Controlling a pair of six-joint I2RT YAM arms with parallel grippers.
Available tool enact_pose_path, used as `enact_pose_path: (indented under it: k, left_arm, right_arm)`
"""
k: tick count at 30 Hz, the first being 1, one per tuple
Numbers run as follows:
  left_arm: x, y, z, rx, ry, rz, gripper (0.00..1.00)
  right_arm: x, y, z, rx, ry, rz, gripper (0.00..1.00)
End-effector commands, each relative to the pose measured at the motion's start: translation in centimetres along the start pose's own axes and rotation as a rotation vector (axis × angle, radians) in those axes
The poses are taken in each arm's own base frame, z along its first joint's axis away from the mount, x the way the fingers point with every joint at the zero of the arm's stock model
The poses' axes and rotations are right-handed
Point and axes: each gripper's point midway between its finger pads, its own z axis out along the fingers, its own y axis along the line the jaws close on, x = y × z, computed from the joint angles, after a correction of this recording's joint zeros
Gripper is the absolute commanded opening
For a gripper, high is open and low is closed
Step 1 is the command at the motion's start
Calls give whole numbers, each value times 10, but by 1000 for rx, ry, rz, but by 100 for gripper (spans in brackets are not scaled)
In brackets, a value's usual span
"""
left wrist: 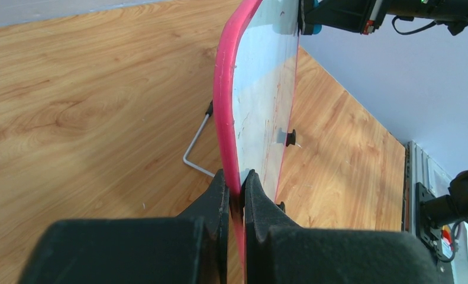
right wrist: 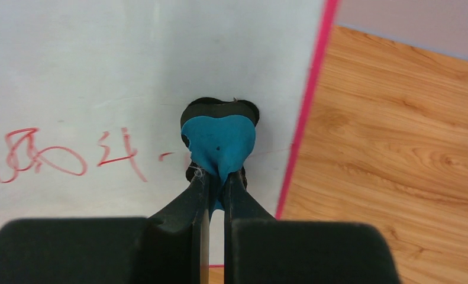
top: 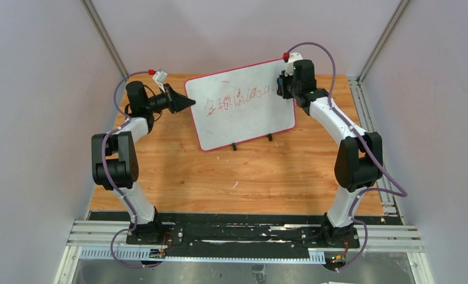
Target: Erase the whiteboard
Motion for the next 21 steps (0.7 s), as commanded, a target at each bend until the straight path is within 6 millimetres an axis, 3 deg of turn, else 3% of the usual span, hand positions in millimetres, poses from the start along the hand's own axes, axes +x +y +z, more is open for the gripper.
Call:
enact_pose_path:
  k: [1, 4, 8, 21]
  left_arm:
    - [23, 33, -6, -116, 25, 103, 0]
    - [24, 35, -8, -119, 25, 99, 0]
    - [24, 35, -7, -119, 26, 96, 0]
    - [21, 34, -7, -119, 21, 96, 0]
  right_arm:
    - [2, -57, 0, 143, 2, 48, 1]
    - [-1, -67, -1, 144, -5, 60, 1]
    - [-2, -59, 2, 100, -9, 67, 1]
    - [13, 29, 4, -43, -11, 23, 1]
